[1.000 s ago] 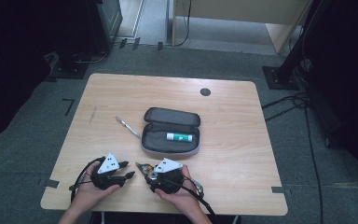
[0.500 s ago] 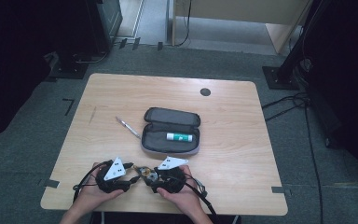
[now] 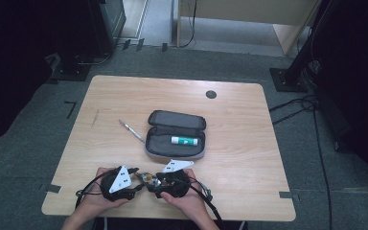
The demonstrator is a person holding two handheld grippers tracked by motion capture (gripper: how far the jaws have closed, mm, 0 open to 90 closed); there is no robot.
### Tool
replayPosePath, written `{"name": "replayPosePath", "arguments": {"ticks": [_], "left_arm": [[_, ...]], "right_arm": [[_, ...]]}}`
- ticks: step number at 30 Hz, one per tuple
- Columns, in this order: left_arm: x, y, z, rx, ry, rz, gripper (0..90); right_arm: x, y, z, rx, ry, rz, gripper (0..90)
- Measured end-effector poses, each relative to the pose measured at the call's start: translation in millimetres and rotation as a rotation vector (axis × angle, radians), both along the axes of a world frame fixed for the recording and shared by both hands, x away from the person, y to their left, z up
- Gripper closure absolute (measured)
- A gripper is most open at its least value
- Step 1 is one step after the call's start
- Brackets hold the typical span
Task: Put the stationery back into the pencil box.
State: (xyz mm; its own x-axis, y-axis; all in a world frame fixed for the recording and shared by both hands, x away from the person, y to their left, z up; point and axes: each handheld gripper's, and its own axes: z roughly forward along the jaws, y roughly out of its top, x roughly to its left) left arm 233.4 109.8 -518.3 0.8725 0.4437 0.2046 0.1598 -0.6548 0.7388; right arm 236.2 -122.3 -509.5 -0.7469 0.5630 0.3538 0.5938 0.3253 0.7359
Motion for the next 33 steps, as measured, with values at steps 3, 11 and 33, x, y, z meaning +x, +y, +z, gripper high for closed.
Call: {"name": "replayPosePath", "arguments": {"ticks": [3,11,33], "left_arm": [[-3.1,-1.4,-0.5,0.011,-0.036,-0.002,42.4],[-4.0,-1.7,-0.9,0.023,-0.054,0.014,51.8],[-5.4,0.5,-1.1,0.021,-0.027,-0.050,78.1]], "right_arm": [[1.4,-1.3,-0.3,0.006,0.016,0.011,41.6],[2.7,-4.7,1.8,0.030,0.027,0.010,41.5],[11.8,-21.5,8.4,0.185,0.007,-0.042,41.4]]}}
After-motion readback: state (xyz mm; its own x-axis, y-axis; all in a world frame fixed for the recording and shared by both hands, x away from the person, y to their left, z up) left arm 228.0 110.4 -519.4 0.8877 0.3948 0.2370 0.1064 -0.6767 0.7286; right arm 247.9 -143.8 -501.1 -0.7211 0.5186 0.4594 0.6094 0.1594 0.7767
